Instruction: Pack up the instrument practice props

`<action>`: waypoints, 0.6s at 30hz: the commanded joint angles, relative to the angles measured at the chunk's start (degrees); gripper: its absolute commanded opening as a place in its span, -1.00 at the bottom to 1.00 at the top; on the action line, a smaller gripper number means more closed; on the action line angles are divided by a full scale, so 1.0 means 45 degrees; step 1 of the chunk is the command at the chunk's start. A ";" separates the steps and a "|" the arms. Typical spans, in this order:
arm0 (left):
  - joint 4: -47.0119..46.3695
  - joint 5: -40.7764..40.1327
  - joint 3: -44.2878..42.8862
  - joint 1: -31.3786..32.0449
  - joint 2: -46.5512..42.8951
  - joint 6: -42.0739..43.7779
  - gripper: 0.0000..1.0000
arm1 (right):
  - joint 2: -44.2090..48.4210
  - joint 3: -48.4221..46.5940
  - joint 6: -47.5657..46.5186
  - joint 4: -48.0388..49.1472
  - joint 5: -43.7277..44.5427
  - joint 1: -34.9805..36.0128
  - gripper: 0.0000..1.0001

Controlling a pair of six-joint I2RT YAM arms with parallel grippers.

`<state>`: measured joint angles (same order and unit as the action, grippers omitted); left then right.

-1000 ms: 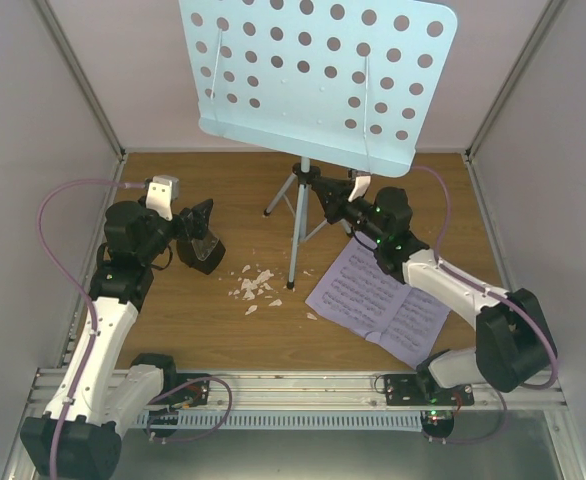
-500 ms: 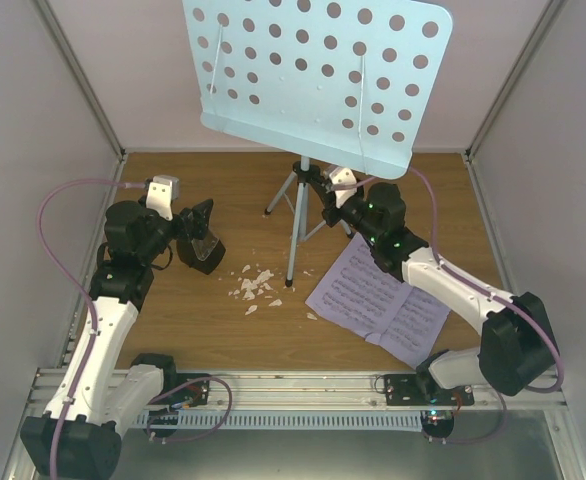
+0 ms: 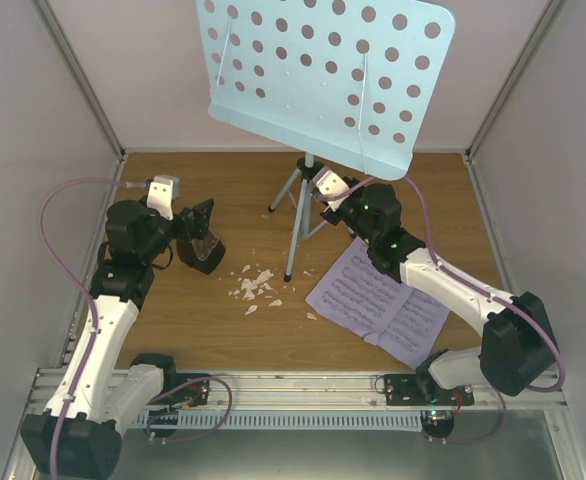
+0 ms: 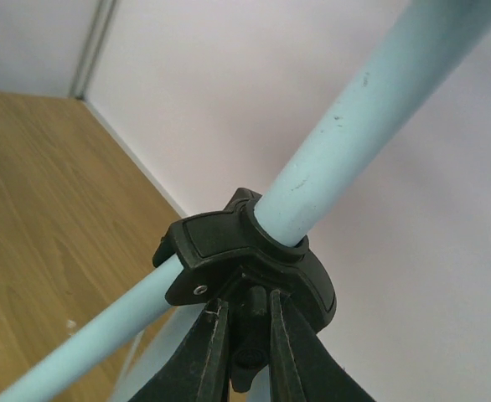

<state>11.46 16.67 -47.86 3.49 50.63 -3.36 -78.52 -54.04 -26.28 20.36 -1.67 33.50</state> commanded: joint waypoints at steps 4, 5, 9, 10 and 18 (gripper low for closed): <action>-0.0409 0.0105 0.0106 0.0064 0.0074 0.0143 0.96 | 0.0320 -0.0427 -0.3343 0.0689 0.2836 -0.0086 -0.83; -0.0400 0.0110 0.0107 0.0053 0.0076 0.0140 0.96 | 0.0310 -0.0432 -0.3642 0.0734 0.2970 -0.0066 -0.82; -0.0406 0.0087 0.0096 0.0084 0.0050 0.0140 0.96 | 0.0228 -0.0442 -0.4610 0.1093 0.3313 -0.0005 -0.79; -0.0400 0.0100 0.0106 0.0085 0.0046 0.0140 0.96 | 0.0196 -0.0433 -0.4802 0.1195 0.3373 -0.0002 -0.79; -0.0399 0.0088 0.0100 0.0102 0.0045 0.0161 0.96 | 0.0482 -0.0128 -0.4222 0.1782 0.2745 0.0017 0.02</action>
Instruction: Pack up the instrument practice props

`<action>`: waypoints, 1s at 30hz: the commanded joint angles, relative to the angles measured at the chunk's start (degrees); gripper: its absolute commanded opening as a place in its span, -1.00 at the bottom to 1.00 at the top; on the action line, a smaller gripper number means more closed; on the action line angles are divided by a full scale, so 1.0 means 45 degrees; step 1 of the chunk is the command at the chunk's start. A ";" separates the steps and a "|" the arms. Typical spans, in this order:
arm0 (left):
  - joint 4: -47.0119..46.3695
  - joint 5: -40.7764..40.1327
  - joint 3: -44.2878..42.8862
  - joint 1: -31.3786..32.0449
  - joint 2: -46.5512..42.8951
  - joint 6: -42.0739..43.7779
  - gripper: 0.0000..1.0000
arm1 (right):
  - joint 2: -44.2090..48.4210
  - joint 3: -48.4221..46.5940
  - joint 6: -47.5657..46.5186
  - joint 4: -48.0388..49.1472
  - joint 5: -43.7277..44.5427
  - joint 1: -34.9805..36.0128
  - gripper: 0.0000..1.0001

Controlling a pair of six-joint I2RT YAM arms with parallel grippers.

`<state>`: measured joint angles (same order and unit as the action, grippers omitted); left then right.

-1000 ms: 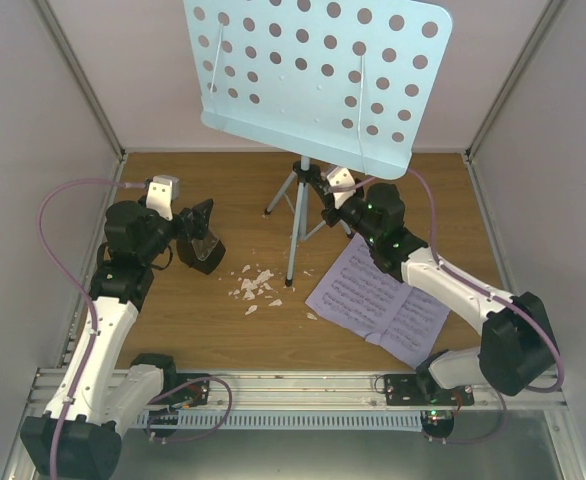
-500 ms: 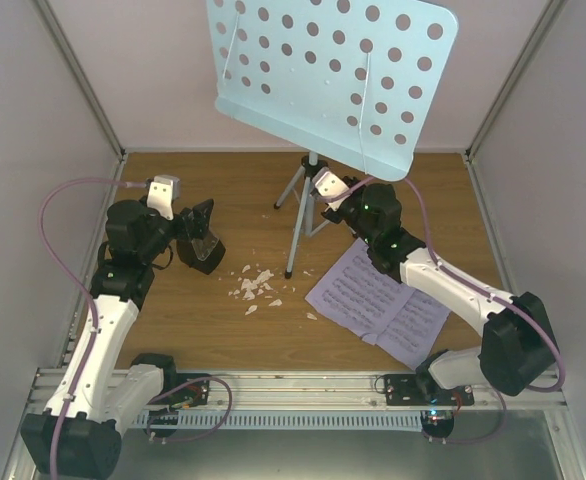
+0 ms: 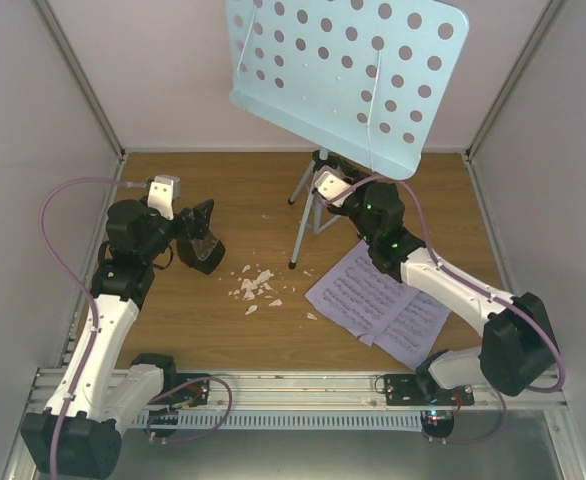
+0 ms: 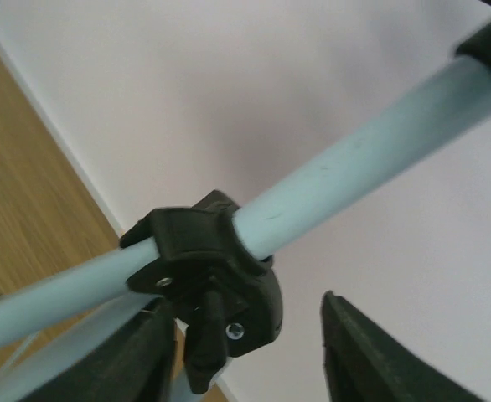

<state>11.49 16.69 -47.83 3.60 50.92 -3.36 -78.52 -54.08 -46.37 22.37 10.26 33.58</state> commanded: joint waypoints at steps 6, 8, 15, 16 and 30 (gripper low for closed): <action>-0.0385 0.0028 0.0102 0.0097 0.0018 0.0174 0.96 | 0.1603 0.0773 0.3297 0.1545 -0.1713 0.0031 0.52; -0.0393 0.0008 0.0099 0.0099 0.0032 0.0179 0.96 | 0.2097 0.1381 0.4183 0.1999 -0.2199 0.0015 0.59; -0.0369 -0.0008 0.0100 0.0099 0.0052 0.0191 0.96 | 0.3413 0.2612 0.6711 0.1640 -0.3160 0.0011 0.69; -0.0370 -0.0043 0.0102 0.0097 0.0043 0.0198 0.96 | 0.3637 0.2972 0.7214 0.1746 -0.3177 0.0006 0.71; -0.0365 0.0011 0.0085 0.0138 0.0054 0.0171 0.96 | 0.4138 0.6646 2.0447 0.5275 -0.4843 -0.1810 0.72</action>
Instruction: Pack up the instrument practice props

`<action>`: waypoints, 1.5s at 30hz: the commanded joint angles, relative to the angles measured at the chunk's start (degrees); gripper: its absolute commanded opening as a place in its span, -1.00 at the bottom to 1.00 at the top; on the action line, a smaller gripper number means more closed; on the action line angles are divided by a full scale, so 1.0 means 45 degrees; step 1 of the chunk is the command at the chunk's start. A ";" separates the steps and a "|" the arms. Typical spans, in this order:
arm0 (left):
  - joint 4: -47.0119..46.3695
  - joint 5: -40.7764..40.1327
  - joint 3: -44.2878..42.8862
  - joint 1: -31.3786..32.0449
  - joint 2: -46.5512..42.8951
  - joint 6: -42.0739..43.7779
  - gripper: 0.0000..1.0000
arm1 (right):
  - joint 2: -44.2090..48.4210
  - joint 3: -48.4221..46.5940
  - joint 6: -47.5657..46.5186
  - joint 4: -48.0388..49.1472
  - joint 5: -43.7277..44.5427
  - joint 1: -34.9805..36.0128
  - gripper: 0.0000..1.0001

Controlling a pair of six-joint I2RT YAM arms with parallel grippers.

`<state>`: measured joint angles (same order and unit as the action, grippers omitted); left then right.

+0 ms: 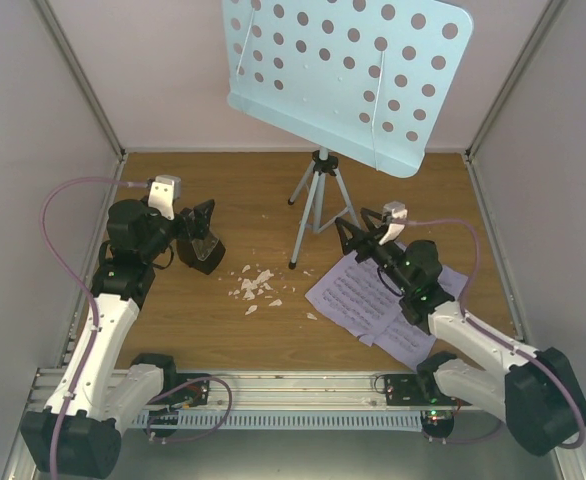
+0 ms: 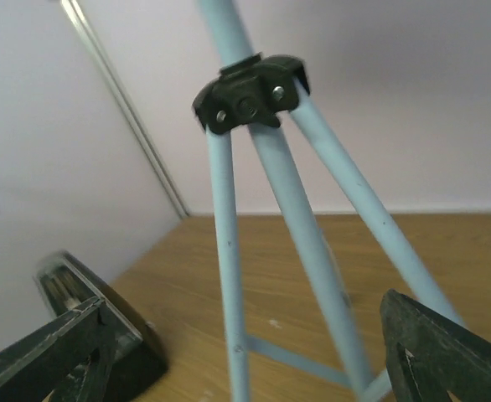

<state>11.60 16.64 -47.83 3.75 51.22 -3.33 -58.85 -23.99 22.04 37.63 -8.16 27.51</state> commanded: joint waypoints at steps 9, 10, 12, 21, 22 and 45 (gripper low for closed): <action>-0.0389 0.0049 0.0099 0.0099 -0.0151 0.0170 0.96 | -0.2207 -0.2821 1.3306 0.0810 -0.1886 -0.0527 0.76; -0.0379 0.0063 0.0102 0.0099 -0.0164 0.0169 0.96 | -0.2436 -0.2991 1.3925 0.1096 -0.2005 -0.0527 0.76; -0.0389 0.0075 0.0100 0.0104 -0.0205 0.0142 0.96 | -0.2827 -0.3277 1.5144 0.1447 -0.2134 -0.0518 0.76; -0.0412 0.0204 0.0102 0.0127 -0.0287 0.0079 0.96 | -0.3592 -0.4909 1.7104 -0.1163 -0.1330 -0.0519 0.51; -0.0412 0.0202 0.0102 0.0141 -0.0306 0.0101 0.96 | -0.3642 -0.4917 1.7242 -0.1077 -0.1128 -0.0523 0.49; -0.0428 0.0252 0.0104 0.0251 -0.0468 0.0075 0.96 | -0.4597 -0.6016 1.7317 -0.1471 -0.0651 -0.0516 -0.38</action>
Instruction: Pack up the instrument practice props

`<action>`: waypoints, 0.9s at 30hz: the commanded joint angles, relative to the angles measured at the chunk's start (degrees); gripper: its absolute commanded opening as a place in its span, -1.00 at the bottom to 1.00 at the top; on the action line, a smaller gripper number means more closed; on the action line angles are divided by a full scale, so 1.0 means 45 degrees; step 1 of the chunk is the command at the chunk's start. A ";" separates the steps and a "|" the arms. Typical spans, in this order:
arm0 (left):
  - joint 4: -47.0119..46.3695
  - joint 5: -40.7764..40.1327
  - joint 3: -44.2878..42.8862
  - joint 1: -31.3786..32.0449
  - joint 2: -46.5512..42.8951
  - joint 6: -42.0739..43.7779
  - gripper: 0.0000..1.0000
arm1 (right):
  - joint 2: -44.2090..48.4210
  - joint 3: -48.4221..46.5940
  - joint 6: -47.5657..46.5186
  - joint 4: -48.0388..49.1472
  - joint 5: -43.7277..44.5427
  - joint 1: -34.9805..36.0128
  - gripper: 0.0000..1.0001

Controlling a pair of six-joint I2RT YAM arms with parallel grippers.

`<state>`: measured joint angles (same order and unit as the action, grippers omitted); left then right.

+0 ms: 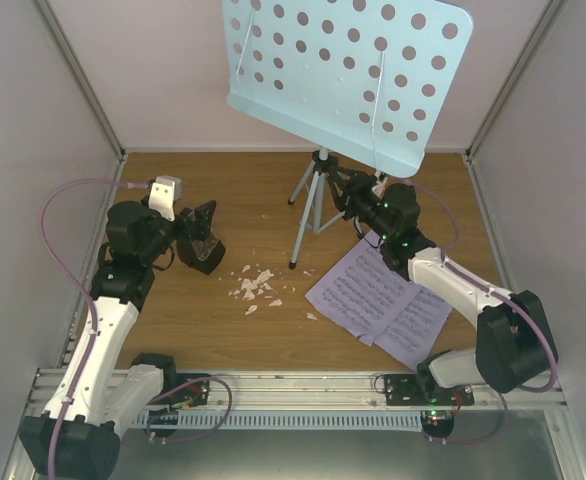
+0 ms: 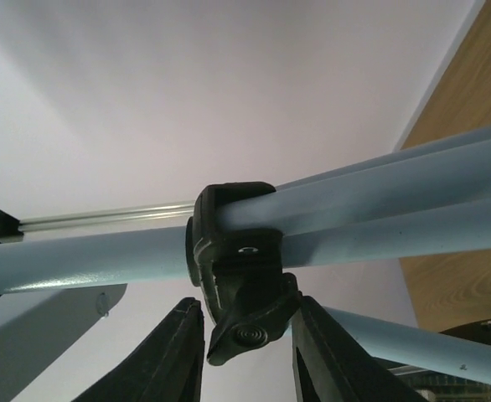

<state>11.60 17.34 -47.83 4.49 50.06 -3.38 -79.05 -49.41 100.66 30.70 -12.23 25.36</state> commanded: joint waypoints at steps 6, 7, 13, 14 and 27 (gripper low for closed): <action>-0.0436 0.0076 0.0122 0.0132 -0.0188 0.0083 0.96 | 0.0009 -0.0445 -0.0520 -0.0272 0.0376 -0.0051 -0.77; -0.0435 0.0084 0.0107 0.0120 -0.0188 0.0074 0.96 | 0.0029 -0.0461 -0.0603 -0.0351 0.0413 -0.0048 -0.82; -0.0431 0.0078 0.0118 0.0130 -0.0168 0.0067 0.96 | 0.0115 -0.0742 -0.2098 -0.1089 0.0878 -0.0050 -0.99; -0.0429 0.0087 0.0107 0.0144 -0.0151 0.0069 0.96 | 0.0096 -0.0891 -0.2638 -0.1345 0.0954 -0.0041 -0.99; -0.0429 0.0091 0.0120 0.0211 -0.0071 0.0097 0.96 | 0.0183 -0.1333 -1.0919 -0.2838 0.2698 0.0391 -0.99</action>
<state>11.60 17.39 -47.83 4.89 50.06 -3.38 -79.07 -54.65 68.49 20.14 -5.41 26.63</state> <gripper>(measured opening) 0.979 0.118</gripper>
